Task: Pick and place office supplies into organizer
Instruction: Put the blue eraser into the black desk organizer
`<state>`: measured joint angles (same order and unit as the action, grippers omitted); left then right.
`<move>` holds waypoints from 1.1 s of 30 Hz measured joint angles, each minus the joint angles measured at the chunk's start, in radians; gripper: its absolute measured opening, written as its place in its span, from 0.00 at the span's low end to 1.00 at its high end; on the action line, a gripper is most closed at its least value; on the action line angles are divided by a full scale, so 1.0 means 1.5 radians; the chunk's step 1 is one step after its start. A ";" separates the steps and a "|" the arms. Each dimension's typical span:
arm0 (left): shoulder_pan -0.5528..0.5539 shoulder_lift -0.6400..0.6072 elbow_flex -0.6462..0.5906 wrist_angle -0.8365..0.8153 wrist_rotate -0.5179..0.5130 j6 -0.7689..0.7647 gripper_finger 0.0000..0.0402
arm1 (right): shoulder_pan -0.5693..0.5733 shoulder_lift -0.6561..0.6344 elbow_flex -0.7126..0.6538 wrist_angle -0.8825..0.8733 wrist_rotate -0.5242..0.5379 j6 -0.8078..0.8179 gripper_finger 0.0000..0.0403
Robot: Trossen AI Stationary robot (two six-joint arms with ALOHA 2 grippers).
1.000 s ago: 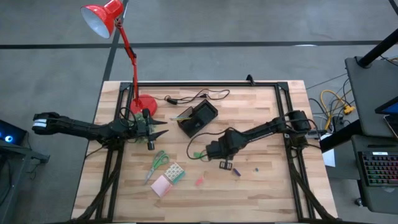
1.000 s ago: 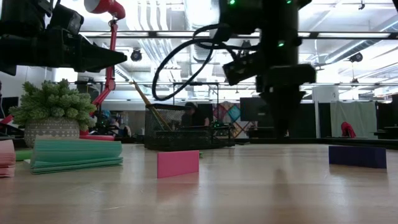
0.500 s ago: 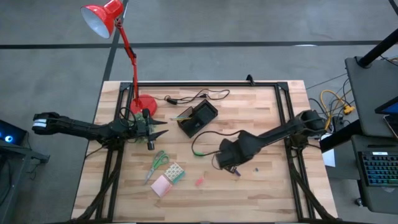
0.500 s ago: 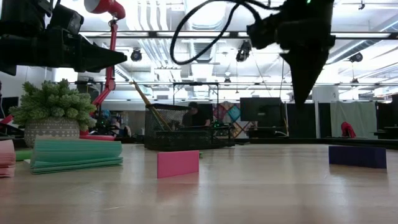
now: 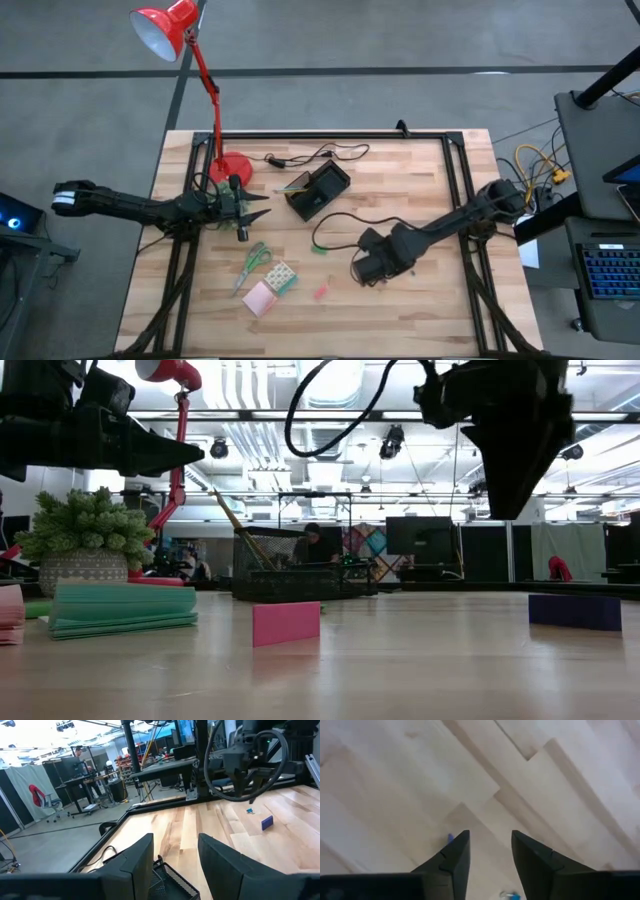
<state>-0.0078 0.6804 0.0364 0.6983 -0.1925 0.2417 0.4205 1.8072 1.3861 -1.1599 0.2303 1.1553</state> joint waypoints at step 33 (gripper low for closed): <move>0.001 0.035 0.000 0.001 0.001 0.000 0.35 | 0.091 0.007 -0.083 0.155 -0.013 0.125 0.40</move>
<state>-0.0067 0.7330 0.0364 0.6991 -0.1917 0.2420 0.5564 1.8177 1.2612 -0.9275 0.2104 1.3434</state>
